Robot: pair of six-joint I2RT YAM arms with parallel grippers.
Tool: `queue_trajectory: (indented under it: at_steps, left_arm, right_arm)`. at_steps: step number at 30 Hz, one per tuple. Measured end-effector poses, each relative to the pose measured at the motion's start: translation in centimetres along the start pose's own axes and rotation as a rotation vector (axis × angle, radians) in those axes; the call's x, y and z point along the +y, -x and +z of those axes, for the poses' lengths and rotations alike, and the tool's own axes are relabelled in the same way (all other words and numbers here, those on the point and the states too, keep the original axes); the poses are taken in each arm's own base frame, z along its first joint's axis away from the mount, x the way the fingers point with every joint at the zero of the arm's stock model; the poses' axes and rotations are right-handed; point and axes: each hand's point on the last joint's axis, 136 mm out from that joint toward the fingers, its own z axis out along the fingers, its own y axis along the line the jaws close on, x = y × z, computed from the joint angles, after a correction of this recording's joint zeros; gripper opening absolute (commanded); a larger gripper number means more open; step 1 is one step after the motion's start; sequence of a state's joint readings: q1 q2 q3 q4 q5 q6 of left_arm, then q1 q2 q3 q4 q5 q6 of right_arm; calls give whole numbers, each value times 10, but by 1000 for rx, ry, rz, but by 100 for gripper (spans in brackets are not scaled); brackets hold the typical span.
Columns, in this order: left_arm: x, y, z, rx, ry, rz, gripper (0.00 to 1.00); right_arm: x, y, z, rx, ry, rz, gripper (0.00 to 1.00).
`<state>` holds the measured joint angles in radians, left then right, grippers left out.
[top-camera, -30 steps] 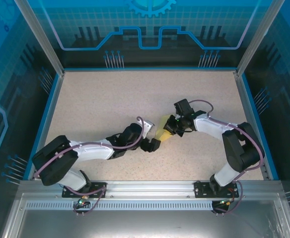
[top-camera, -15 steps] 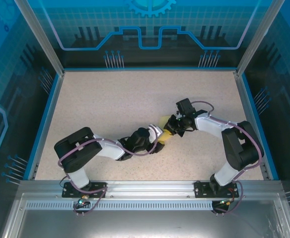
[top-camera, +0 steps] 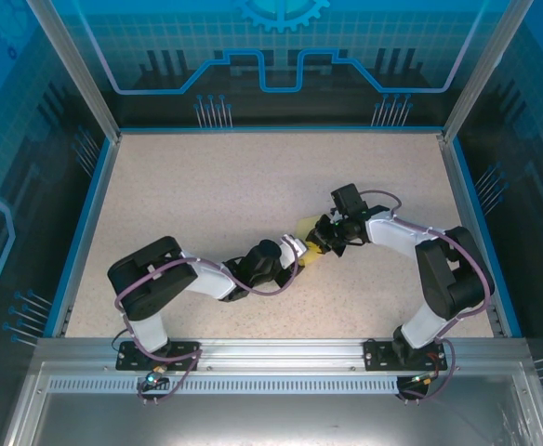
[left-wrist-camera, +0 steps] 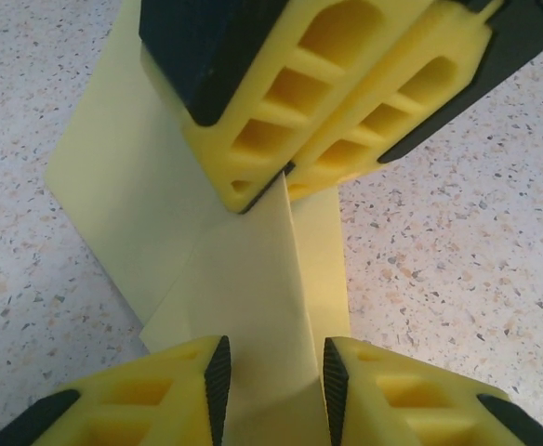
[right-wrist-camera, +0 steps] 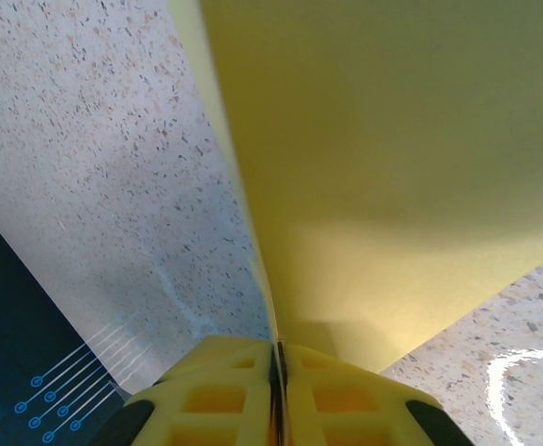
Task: Fold a paper plane with a square sheet of paper (pick it up from the middle)
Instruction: Fourth fold the wing at the center of the table.
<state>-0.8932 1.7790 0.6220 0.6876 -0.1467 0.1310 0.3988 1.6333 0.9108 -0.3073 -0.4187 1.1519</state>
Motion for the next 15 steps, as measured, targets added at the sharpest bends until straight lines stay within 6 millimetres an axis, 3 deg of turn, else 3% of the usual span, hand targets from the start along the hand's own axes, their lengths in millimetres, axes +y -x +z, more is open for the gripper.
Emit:
queue_trajectory:
  at_steps: [4, 11, 15]
  left_arm:
    - [1, -1, 1, 1, 9, 2, 23]
    - [2, 0, 1, -2, 10, -3, 12]
    - [-1, 0, 1, 2, -4, -34, 8]
  right_arm:
    - [-2, 0, -1, 8, -3, 13, 20]
    - [-9, 6, -5, 3, -17, 12, 50]
    - [-10, 13, -15, -17, -7, -27, 57]
